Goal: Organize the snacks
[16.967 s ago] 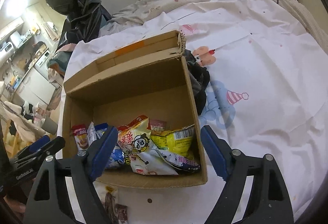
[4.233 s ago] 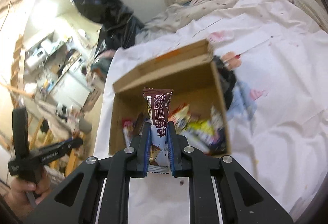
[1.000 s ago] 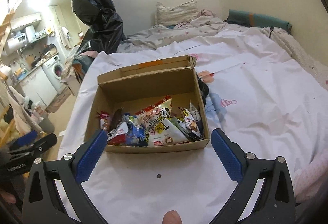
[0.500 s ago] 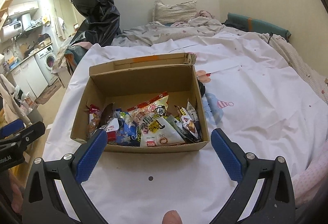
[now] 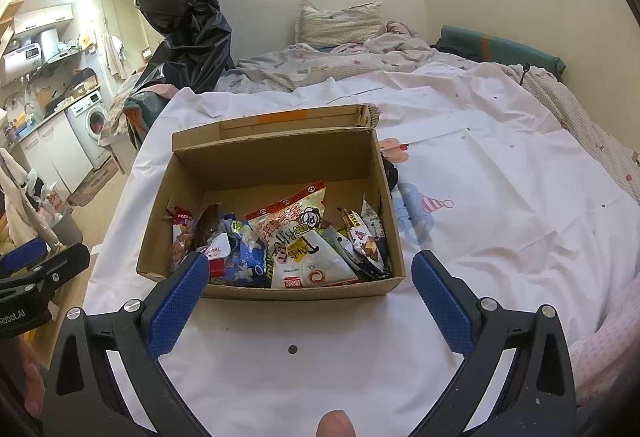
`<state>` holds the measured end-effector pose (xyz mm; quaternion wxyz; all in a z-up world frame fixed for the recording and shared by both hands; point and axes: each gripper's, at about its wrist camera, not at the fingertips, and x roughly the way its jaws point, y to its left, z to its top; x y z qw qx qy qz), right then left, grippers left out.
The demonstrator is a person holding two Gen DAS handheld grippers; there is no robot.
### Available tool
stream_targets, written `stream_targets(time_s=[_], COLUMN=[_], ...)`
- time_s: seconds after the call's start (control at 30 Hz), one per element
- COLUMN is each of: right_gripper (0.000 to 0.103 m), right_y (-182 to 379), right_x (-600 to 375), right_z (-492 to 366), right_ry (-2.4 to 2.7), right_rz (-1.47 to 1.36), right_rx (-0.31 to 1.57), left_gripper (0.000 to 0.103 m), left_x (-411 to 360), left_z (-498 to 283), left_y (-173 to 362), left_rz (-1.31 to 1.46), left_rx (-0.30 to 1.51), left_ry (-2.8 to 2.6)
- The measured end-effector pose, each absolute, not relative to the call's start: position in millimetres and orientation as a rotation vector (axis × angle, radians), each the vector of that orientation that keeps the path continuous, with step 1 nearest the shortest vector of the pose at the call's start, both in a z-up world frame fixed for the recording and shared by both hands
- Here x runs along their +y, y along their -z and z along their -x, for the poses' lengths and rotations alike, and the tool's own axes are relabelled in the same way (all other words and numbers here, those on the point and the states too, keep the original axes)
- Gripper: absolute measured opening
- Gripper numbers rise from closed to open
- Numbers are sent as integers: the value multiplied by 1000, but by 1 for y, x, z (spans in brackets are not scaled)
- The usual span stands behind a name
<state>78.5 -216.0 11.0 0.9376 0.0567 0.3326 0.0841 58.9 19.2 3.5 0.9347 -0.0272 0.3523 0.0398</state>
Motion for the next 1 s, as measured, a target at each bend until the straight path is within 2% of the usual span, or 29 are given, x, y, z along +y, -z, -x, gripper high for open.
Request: stream_targets(time_s=[1.0], right_gripper=[103], right_y=[-13], right_x=[-222], right_z=[-83], right_ry=[-173], right_rz=[-132], right_rx=[694], left_gripper=[103], left_x=[20], left_z=[-61], left_y=[-3], left_rz=[57], left_rx=[734], left_ry=[-74])
